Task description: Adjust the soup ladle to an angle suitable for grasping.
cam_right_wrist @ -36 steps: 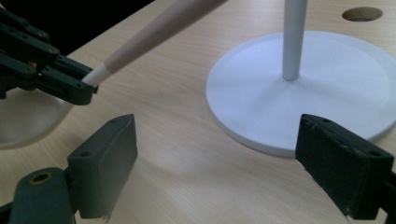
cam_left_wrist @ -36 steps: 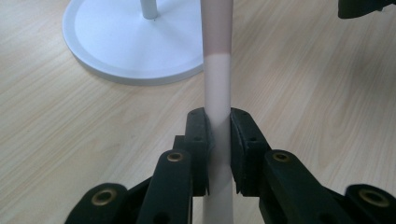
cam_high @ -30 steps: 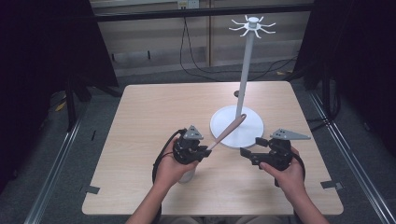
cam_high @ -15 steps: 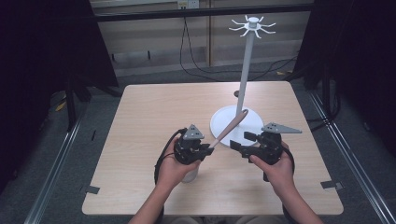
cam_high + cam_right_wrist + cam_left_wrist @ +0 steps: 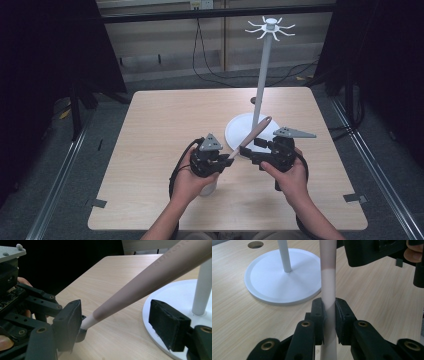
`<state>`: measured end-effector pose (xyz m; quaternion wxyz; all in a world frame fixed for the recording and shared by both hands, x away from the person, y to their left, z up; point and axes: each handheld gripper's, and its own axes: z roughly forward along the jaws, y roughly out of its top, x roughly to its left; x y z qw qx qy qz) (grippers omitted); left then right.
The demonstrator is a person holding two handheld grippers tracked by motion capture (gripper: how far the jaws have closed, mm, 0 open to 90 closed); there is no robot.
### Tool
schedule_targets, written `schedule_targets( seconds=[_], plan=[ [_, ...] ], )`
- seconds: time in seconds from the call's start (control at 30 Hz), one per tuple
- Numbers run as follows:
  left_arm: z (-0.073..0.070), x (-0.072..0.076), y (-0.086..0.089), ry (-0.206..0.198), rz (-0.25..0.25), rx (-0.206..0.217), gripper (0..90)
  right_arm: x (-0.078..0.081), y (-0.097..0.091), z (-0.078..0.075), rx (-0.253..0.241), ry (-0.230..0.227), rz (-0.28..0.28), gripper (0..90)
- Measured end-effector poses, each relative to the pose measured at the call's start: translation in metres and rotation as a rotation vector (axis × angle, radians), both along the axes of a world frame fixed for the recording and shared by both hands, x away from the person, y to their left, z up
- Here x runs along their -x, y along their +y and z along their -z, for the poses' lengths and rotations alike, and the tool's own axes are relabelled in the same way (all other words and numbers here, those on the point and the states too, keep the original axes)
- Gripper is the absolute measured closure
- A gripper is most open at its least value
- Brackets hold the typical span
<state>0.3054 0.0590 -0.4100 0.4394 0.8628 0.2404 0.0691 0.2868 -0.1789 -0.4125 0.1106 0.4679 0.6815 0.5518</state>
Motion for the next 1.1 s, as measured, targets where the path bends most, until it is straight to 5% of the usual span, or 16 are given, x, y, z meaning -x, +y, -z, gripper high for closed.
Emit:
schedule_targets(
  seconds=[0.63, 1.1],
  plan=[
    [-0.002, 0.002, -0.001, 0.0, -0.007, 0.042, 78.7, -0.003, 0.009, -0.008, -0.058, -0.021, 0.002, 38.2],
    [-0.005, 0.002, 0.001, 0.0, -0.03, 0.077, 78.7, -0.005, 0.015, -0.011, -0.077, -0.02, -0.01, 57.7]
  ],
)
